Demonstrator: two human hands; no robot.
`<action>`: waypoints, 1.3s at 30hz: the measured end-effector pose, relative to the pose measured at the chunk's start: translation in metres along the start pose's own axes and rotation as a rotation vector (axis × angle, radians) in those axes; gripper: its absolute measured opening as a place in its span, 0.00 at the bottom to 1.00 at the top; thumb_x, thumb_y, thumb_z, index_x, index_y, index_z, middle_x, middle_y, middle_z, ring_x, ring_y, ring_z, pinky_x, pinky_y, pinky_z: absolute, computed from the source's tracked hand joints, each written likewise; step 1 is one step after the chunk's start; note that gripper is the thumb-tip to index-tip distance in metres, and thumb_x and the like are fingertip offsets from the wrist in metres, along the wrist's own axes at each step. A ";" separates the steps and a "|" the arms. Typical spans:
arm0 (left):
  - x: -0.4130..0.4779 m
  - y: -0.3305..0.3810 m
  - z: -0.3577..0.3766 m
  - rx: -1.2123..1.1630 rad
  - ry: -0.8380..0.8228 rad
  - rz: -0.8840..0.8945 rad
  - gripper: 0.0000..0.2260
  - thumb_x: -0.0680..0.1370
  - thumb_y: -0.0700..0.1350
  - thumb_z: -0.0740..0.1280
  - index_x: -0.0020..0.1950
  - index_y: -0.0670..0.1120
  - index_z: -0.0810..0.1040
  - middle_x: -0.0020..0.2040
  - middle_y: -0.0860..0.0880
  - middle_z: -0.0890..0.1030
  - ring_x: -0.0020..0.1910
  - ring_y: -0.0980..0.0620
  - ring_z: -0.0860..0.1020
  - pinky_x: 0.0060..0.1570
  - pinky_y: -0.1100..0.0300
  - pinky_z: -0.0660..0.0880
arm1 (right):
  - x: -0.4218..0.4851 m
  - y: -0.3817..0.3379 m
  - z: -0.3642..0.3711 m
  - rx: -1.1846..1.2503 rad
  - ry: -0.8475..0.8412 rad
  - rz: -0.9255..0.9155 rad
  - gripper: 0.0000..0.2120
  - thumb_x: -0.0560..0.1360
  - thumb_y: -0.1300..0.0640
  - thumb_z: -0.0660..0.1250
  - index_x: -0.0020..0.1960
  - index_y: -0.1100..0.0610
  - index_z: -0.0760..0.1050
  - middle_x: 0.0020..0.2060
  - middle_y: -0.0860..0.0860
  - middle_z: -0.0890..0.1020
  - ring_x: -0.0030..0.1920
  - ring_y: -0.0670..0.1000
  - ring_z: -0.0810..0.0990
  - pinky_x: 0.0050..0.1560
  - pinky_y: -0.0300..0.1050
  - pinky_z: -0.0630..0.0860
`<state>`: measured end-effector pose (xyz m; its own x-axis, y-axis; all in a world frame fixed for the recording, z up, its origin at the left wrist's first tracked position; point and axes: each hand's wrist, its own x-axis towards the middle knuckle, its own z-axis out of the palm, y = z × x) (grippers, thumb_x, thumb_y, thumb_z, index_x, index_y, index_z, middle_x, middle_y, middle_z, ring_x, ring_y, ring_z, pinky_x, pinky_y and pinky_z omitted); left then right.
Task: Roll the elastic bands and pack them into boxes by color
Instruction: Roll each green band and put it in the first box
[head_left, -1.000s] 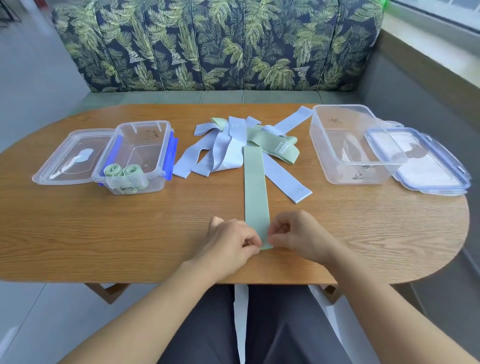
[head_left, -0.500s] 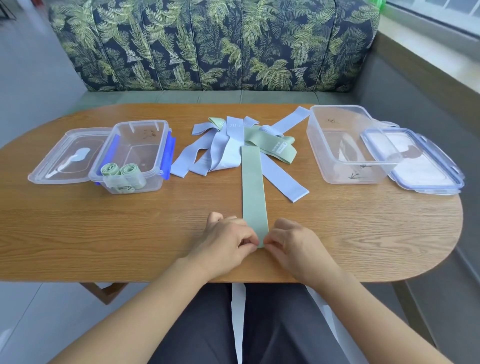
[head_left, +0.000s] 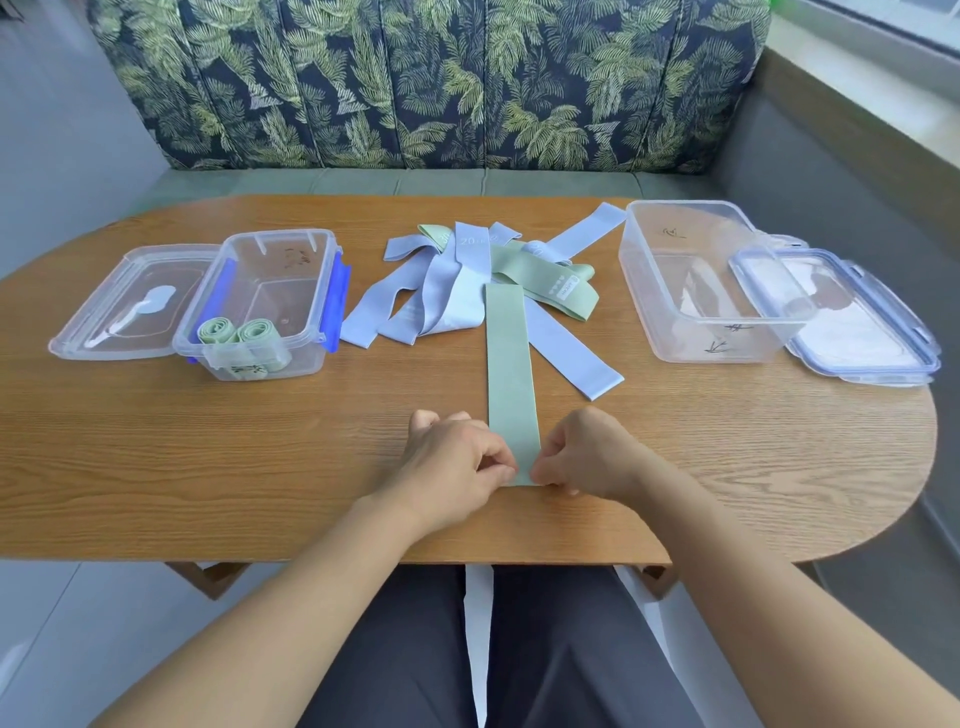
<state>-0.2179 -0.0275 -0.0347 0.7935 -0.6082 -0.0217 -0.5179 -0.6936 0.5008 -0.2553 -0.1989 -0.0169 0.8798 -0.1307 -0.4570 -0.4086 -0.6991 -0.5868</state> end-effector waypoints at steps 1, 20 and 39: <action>0.000 0.000 -0.001 -0.024 0.002 -0.028 0.05 0.77 0.53 0.69 0.41 0.57 0.80 0.38 0.60 0.76 0.51 0.56 0.69 0.59 0.56 0.60 | 0.001 -0.001 0.000 0.016 -0.015 0.022 0.05 0.69 0.61 0.72 0.36 0.59 0.78 0.25 0.50 0.78 0.28 0.48 0.74 0.31 0.39 0.72; 0.011 -0.002 -0.007 0.008 -0.082 -0.070 0.05 0.76 0.57 0.69 0.42 0.58 0.80 0.39 0.60 0.74 0.50 0.52 0.60 0.57 0.58 0.61 | -0.009 0.025 0.029 -0.266 0.345 -0.628 0.05 0.70 0.59 0.68 0.39 0.54 0.83 0.37 0.49 0.78 0.38 0.53 0.78 0.32 0.50 0.77; 0.003 -0.009 0.002 0.093 0.072 0.117 0.06 0.79 0.54 0.66 0.48 0.57 0.82 0.44 0.59 0.80 0.48 0.60 0.71 0.52 0.57 0.55 | -0.001 0.020 0.010 -0.253 0.183 -0.585 0.09 0.76 0.59 0.67 0.51 0.52 0.85 0.41 0.48 0.77 0.43 0.49 0.75 0.44 0.48 0.76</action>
<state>-0.2118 -0.0238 -0.0414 0.7450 -0.6601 0.0962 -0.6330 -0.6540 0.4141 -0.2673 -0.2054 -0.0349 0.9754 0.2192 0.0231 0.1992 -0.8318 -0.5181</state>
